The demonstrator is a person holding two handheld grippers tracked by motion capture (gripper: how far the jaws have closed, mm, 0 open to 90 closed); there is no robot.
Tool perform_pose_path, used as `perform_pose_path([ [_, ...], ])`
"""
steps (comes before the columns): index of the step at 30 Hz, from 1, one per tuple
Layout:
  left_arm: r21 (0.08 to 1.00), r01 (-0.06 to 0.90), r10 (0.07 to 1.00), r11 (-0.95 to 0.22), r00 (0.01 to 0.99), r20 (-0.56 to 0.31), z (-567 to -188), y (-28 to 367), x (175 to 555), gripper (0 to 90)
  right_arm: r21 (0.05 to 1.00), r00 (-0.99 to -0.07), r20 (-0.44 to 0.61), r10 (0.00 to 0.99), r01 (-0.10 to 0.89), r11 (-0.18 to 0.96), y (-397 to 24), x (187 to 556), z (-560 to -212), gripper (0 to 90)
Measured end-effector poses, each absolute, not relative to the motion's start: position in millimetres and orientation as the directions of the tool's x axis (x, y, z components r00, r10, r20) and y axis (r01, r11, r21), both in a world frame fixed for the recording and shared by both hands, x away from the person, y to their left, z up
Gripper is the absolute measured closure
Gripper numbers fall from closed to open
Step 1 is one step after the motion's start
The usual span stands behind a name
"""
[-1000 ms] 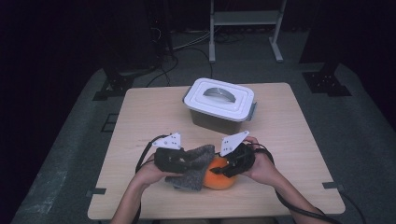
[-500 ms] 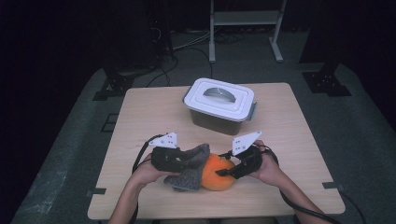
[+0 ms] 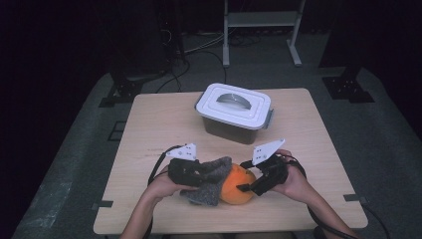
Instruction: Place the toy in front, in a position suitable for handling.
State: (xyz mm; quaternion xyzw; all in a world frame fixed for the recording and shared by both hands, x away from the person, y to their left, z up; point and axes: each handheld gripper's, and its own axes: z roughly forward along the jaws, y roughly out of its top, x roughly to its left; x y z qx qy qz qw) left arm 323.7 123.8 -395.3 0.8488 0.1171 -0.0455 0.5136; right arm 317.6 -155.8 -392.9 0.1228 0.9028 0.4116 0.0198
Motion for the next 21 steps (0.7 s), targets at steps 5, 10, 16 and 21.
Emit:
perform_pose_path([
  [5, 0.857, 0.243, 0.164, -0.454, 0.968, -0.188, -394, 125, 324, 68.6, 0.730, -0.966, 0.079, 0.245, 0.223, 0.645, -144, 321, -397, 42.0],
  [10, 0.880, 0.193, 0.189, -0.434, 0.975, -0.120, -371, 136, 319, 68.6, 0.802, -0.974, 0.049, 0.223, 0.171, 0.572, -143, 322, -393, 51.6],
  [16, 0.873, 0.152, 0.215, -0.464, 0.975, -0.056, -359, 140, 312, 68.5, 0.838, -0.981, 0.069, 0.181, 0.156, 0.524, -129, 328, -390, 49.9],
  [21, 0.844, 0.191, 0.217, -0.501, 0.972, -0.091, -381, 140, 319, 68.5, 0.812, -0.974, 0.112, 0.199, 0.205, 0.546, -137, 336, -407, 48.9],
])
